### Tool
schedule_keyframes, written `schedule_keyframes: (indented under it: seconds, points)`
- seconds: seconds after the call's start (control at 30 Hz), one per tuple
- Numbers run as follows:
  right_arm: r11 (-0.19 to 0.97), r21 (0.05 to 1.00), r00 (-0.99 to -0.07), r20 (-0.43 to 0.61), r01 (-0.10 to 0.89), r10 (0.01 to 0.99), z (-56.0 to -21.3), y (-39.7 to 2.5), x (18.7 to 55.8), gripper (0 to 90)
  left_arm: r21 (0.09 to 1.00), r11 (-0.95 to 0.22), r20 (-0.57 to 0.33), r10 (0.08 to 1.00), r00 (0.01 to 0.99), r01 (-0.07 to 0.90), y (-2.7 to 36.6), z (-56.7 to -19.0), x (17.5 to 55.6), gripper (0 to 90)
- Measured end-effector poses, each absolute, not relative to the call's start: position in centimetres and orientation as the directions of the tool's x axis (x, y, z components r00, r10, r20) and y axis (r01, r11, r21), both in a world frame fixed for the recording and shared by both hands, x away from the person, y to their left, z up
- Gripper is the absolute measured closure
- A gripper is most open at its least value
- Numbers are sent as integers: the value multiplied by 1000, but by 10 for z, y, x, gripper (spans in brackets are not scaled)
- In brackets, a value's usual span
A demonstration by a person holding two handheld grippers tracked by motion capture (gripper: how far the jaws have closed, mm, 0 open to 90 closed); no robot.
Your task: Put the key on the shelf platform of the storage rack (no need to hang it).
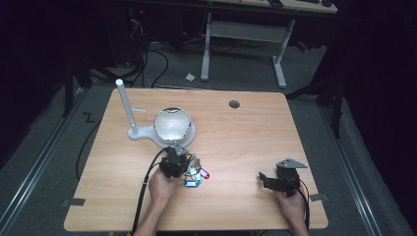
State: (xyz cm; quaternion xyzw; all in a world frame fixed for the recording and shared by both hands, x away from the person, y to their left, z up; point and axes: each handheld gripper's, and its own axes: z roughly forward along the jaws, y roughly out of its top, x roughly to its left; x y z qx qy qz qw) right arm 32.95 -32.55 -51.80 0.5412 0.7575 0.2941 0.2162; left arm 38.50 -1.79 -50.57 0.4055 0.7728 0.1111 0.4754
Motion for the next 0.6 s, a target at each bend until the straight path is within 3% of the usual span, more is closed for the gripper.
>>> schedule_keyframes:
  seconds: [0.03, 0.07, 0.6]
  points:
    - [241, 680, -321, -9, 693, 947, -518, -326, 329, 194, 544, 662, -660, 717, -224, 516, -17, -503, 384, 812]
    - [241, 680, -321, -9, 693, 947, -518, -326, 329, 194, 544, 667, -674, 709, -208, 510, -14, -500, 383, 893]
    - [241, 680, -321, -9, 693, 947, -518, -326, 329, 194, 511, 703, -730, 659, -183, 494, 5, -469, 373, 898]
